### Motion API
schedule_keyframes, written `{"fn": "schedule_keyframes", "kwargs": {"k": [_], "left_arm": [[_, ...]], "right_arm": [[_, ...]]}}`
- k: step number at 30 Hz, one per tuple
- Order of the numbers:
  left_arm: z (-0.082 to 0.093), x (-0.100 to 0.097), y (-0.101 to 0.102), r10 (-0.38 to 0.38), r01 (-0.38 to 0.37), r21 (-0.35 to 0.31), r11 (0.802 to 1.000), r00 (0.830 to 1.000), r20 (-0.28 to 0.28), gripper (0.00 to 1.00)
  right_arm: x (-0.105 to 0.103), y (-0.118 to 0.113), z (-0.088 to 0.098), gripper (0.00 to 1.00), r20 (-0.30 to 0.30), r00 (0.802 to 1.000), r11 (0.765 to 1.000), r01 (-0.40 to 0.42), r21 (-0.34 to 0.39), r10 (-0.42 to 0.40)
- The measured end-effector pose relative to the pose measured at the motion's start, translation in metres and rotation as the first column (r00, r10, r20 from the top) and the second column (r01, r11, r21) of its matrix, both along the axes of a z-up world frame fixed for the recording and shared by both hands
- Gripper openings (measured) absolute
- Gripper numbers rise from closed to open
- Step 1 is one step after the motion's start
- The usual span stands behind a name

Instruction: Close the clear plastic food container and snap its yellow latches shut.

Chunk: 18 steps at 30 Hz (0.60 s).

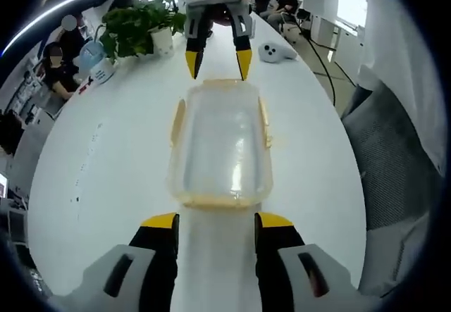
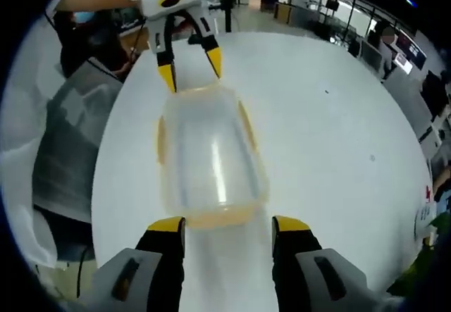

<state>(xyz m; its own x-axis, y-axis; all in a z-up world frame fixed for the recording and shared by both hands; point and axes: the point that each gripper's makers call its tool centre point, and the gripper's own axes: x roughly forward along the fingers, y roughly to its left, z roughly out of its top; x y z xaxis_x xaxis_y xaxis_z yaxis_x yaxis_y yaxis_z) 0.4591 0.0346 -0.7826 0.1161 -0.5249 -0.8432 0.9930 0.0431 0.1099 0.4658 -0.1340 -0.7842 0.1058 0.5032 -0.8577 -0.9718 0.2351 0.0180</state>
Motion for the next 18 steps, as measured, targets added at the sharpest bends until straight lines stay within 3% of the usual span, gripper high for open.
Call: {"fn": "schedule_keyframes", "kwargs": {"k": [2,5,12,16,18], "left_arm": [[0.001,-0.002,0.0,0.004,-0.004,0.008,1.0,1.0,-0.008,0.37],[0.003,0.0,-0.001,0.028,-0.028,0.006,1.0,1.0,0.0,0.38],[0.004,0.007,0.0,0.161,-0.162,-0.015,0.987,0.986,-0.049,0.38],[0.007,0.011,-0.001,0.248,-0.251,-0.033,0.967,0.965,-0.079,0.39],[0.007,0.016,0.002,0.297,-0.299,-0.026,0.954,0.952,-0.078,0.4]], "right_arm": [[0.001,0.002,0.003,0.49,-0.02,0.999,0.999,0.027,0.016,-0.027],[0.004,0.002,0.005,0.49,-0.014,0.999,0.999,0.043,0.016,-0.043],[0.005,0.006,0.004,0.51,-0.061,0.987,0.988,0.153,0.028,-0.151],[0.005,0.006,0.001,0.51,-0.098,0.967,0.971,0.236,0.02,-0.233],[0.006,0.004,0.001,0.51,-0.122,0.946,0.953,0.303,0.009,-0.299]]}}
